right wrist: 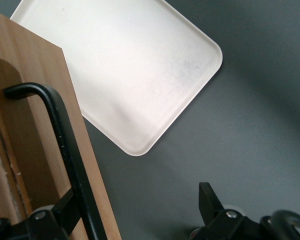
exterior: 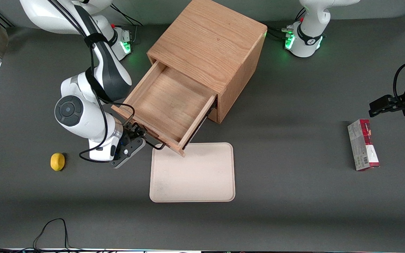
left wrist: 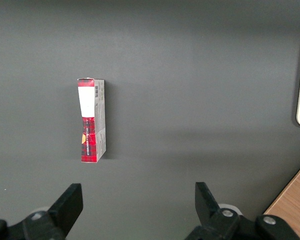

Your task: Open upper drawer

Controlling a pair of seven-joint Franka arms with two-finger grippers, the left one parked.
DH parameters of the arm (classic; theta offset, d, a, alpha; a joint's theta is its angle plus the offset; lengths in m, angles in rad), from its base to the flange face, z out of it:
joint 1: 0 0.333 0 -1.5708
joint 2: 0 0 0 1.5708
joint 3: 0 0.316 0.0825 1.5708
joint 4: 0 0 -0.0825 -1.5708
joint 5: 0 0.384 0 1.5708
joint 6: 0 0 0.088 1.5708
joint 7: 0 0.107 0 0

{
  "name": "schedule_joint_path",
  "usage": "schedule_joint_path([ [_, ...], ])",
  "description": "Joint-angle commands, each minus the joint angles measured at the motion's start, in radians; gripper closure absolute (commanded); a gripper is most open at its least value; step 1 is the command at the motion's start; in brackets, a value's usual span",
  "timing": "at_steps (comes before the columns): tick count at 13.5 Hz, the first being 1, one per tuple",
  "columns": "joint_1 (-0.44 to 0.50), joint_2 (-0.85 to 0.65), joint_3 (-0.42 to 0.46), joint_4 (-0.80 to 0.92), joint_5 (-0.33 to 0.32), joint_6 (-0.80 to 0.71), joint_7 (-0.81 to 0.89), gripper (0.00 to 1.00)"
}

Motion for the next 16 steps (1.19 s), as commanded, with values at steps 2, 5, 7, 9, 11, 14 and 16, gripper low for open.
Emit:
schedule_joint_path([
  [2,-0.008,0.026,0.000,0.047,-0.015,-0.013,-0.012,0.00],
  [5,-0.008,0.025,-0.001,0.084,-0.013,-0.045,-0.001,0.00],
  [7,-0.011,0.025,-0.003,0.154,-0.012,-0.110,0.002,0.00],
  [9,-0.024,0.023,-0.012,0.219,-0.010,-0.165,0.002,0.00],
  [11,-0.036,0.019,-0.014,0.277,-0.010,-0.223,0.003,0.00],
  [14,-0.037,-0.017,-0.012,0.326,-0.012,-0.321,0.127,0.00],
  [16,-0.040,-0.043,-0.024,0.354,-0.013,-0.404,0.187,0.00],
])
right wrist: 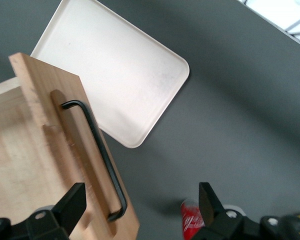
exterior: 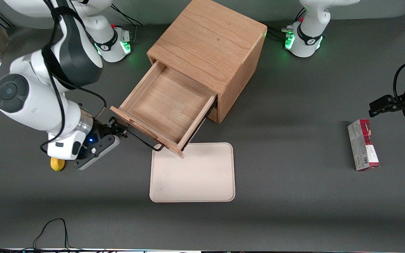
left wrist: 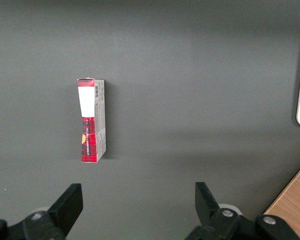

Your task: Open upper drawer

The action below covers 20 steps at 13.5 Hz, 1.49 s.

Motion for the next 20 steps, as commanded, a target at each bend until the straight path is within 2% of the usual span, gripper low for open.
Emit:
schedule_joint_path([
  [1,0.002,-0.051,-0.033,0.036,-0.012,-0.123,0.108,0.00],
  [3,0.003,-0.085,-0.064,0.034,-0.015,-0.194,0.216,0.00],
  [6,0.005,-0.133,-0.139,0.027,-0.028,-0.254,0.240,0.00],
  [8,-0.090,-0.220,-0.121,-0.071,-0.054,-0.240,0.240,0.00],
  [13,-0.203,-0.349,-0.088,-0.234,-0.058,-0.148,0.240,0.00],
  [14,-0.234,-0.352,-0.065,-0.237,-0.066,-0.148,0.249,0.00],
  [16,-0.280,-0.354,-0.015,-0.234,-0.124,-0.148,0.318,0.00],
  [18,-0.317,-0.360,0.011,-0.237,-0.126,-0.150,0.324,0.00],
  [20,-0.316,-0.349,0.008,-0.229,-0.126,-0.153,0.304,0.00],
])
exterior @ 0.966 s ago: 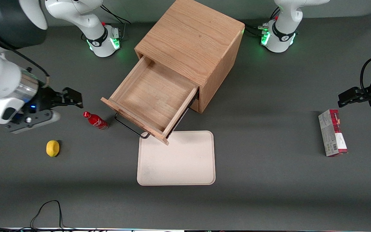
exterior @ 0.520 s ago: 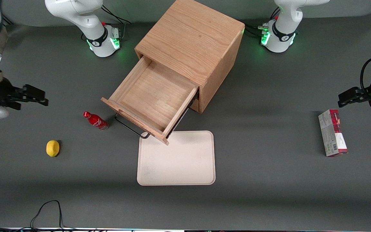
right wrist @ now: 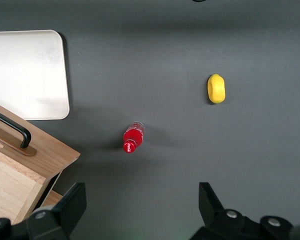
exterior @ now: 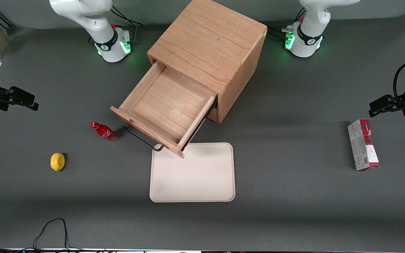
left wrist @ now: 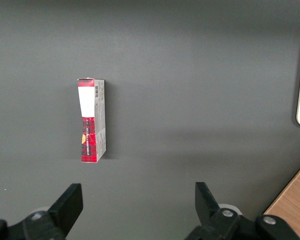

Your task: Open upper drawer

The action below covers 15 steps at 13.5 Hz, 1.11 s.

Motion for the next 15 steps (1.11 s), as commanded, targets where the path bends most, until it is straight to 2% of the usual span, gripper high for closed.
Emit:
schedule_joint_path([
  [1,-0.015,-0.017,0.015,-0.021,-0.022,0.019,-0.016,0.00],
  [15,0.013,0.005,-0.019,-0.004,-0.021,0.016,-0.033,0.00],
])
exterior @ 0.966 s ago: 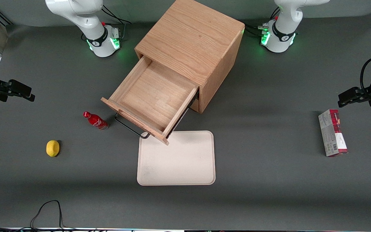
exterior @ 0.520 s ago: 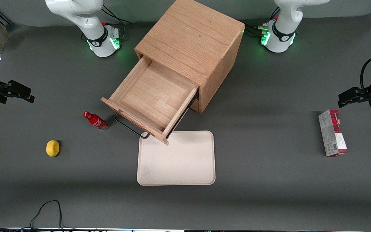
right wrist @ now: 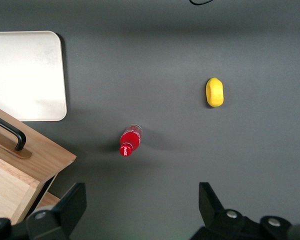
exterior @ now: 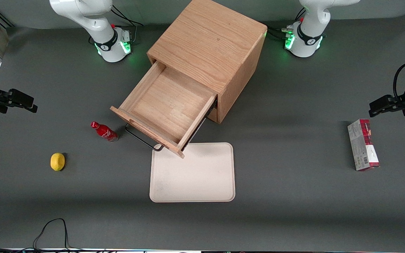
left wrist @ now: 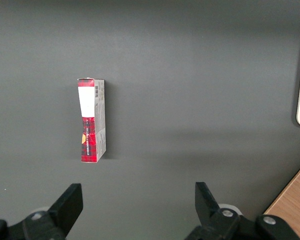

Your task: Open upper drawer

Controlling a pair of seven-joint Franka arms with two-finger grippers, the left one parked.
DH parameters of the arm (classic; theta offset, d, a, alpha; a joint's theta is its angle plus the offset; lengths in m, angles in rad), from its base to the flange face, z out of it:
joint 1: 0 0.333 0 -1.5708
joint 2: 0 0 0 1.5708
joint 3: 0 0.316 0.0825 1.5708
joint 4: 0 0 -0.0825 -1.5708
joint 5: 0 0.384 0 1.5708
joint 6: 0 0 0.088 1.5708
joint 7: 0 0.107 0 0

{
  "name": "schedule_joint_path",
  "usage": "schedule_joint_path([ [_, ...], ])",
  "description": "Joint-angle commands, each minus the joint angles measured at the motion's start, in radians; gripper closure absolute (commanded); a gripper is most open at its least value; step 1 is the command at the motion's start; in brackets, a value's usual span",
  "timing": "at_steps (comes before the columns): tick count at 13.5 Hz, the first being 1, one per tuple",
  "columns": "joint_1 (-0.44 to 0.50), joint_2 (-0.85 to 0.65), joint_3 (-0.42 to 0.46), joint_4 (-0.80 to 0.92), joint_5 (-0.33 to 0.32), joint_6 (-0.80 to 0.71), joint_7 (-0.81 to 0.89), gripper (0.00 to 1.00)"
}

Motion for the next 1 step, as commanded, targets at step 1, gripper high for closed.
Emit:
schedule_joint_path([
  [1,0.014,-0.002,-0.011,0.001,-0.019,-0.004,-0.009,0.00],
])
